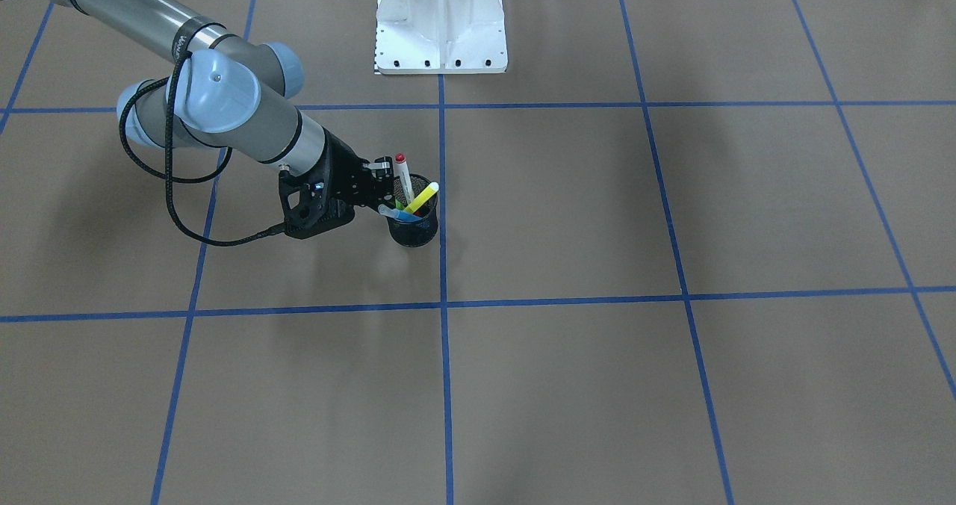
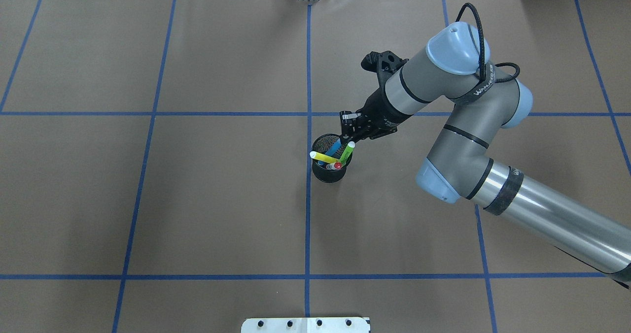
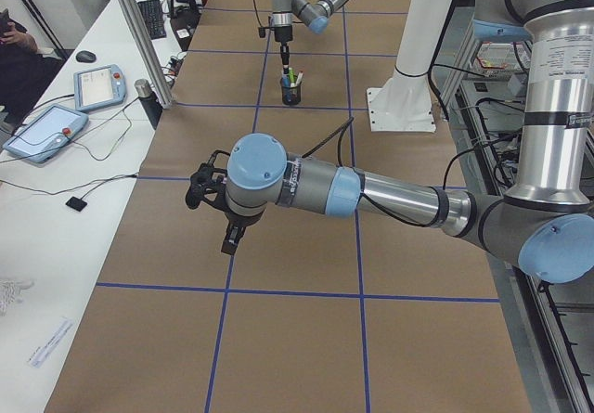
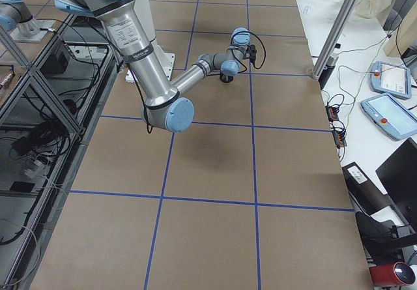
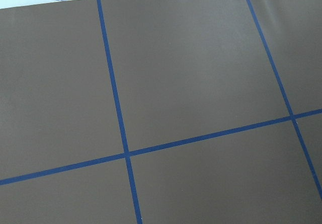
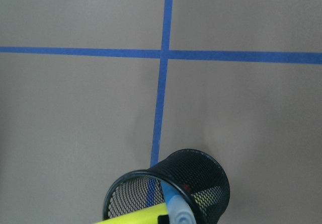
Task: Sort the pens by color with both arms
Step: 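Lift the blue marker up out of the cup with the right gripper, then lower the blue marker beside the cup and open the right gripper, then raise the right gripper away from the cup while the left arm moves in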
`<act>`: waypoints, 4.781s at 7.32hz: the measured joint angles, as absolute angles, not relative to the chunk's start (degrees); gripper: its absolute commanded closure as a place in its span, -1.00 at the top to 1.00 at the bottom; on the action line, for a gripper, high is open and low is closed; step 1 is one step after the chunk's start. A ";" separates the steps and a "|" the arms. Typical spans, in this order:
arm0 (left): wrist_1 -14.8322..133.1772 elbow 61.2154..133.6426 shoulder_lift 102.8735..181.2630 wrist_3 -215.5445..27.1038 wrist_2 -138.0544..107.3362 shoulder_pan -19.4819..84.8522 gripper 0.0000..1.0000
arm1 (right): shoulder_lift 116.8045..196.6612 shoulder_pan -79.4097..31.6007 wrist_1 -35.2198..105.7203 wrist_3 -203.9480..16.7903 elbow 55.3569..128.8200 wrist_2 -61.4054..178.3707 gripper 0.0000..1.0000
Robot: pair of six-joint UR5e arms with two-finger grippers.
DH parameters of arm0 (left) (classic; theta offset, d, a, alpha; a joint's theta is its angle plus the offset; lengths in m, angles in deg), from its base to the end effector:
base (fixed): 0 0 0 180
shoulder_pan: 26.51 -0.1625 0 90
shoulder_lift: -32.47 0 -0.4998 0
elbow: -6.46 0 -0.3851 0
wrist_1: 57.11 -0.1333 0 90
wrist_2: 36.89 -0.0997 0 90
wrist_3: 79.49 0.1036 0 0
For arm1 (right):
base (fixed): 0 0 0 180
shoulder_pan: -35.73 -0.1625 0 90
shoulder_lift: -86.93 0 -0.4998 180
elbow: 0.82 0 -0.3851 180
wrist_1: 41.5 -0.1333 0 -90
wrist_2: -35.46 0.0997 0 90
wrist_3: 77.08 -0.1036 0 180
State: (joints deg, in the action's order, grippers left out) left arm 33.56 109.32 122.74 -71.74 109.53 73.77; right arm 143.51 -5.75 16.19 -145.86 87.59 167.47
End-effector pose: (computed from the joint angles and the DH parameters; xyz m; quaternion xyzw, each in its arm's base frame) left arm -0.1333 -0.4717 0.6067 0.1781 0.4469 0.0375 0.8759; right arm -0.4935 -0.5217 0.3204 -0.0015 -0.5813 -0.0482 0.8122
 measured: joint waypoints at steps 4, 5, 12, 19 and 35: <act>33.59 109.37 122.74 -71.76 109.53 73.77 1.00 | 143.36 -9.66 25.83 -146.24 95.80 172.61 -0.54; 33.60 109.33 122.74 -71.75 109.53 73.77 1.00 | 143.35 -10.93 28.90 -146.25 98.39 174.08 -0.54; 33.68 109.45 122.74 -71.76 109.60 73.77 1.00 | 143.16 -16.12 33.05 -146.46 100.31 164.45 -0.46; 33.70 109.51 122.70 -71.76 109.58 73.77 1.00 | 136.82 -8.61 32.60 -150.69 88.78 146.07 -0.49; 33.75 109.48 122.75 -71.82 109.64 73.72 1.00 | 136.95 -3.13 32.73 -146.22 88.65 134.37 0.60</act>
